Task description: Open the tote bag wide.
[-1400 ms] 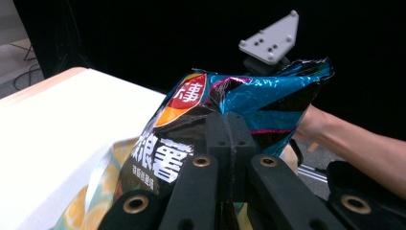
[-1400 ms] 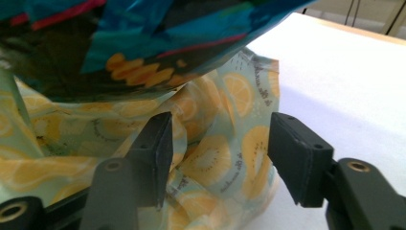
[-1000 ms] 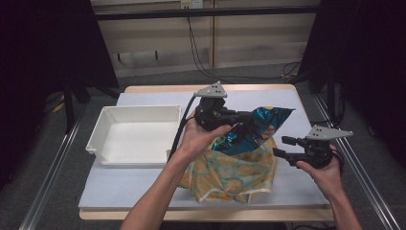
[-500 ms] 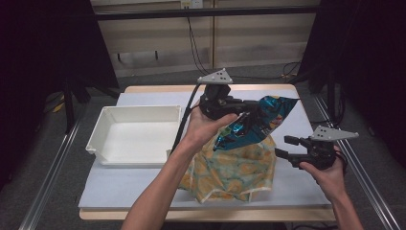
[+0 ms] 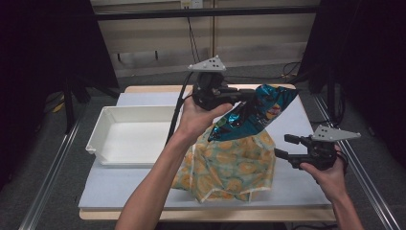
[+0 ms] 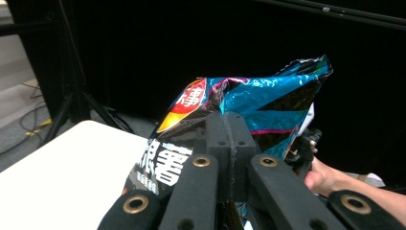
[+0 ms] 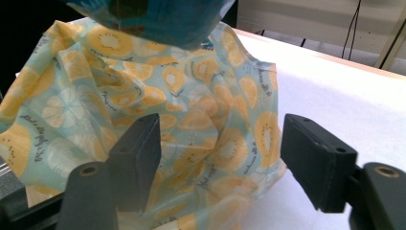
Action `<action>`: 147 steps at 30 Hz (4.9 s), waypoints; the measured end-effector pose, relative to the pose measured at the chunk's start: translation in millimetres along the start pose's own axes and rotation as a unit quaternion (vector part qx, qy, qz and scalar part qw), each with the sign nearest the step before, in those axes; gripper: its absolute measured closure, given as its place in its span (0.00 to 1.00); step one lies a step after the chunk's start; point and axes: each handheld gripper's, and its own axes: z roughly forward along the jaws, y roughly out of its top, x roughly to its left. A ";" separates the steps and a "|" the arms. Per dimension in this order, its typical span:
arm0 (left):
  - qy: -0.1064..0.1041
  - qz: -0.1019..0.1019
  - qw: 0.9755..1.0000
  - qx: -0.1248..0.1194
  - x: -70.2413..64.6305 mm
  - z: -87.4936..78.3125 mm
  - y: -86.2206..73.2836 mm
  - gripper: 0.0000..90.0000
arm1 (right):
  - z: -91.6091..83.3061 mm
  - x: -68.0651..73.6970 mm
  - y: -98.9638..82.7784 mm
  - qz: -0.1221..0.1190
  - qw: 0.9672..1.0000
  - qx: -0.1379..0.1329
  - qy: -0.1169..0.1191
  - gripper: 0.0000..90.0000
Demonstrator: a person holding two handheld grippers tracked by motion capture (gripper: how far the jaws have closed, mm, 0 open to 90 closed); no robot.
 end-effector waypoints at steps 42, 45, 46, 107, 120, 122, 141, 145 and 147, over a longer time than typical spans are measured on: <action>0.097 -0.027 0.995 -0.027 34.8 -112.1 -3.8 1.00 | 2.7 6.8 3.7 -0.002 1.000 -0.007 0.004 0.30; 0.111 -0.040 0.993 -0.027 41.6 -125.2 -12.1 1.00 | 3.1 7.3 4.1 -0.002 1.000 -0.006 0.005 0.30; 0.117 -0.043 0.992 -0.026 42.8 -127.4 -14.1 1.00 | 3.3 7.5 4.1 -0.003 1.000 -0.005 0.004 0.30; 0.324 -0.159 0.932 -0.038 125.0 -213.0 -122.7 1.00 | 9.3 7.7 2.7 -0.005 1.000 0.003 0.007 0.29; 0.304 -0.162 0.938 -0.041 137.6 -180.7 -151.5 1.00 | 10.2 7.7 2.3 -0.004 1.000 0.005 0.006 0.29; 0.298 -0.161 0.940 -0.039 137.1 -174.1 -152.5 1.00 | 10.4 8.0 2.3 -0.005 1.000 0.005 0.006 0.29; 0.235 -0.159 0.959 0.007 133.6 -127.4 -171.4 0.96 | 9.0 7.5 2.5 -0.006 1.000 0.004 0.006 0.29; 0.227 -0.162 0.960 0.020 133.8 -124.6 -174.2 0.91 | 9.4 8.0 2.6 -0.004 1.000 0.003 0.006 0.29; 0.221 -0.169 0.960 0.026 134.7 -124.6 -176.1 0.88 | 9.6 8.0 2.7 -0.004 1.000 0.004 0.006 0.29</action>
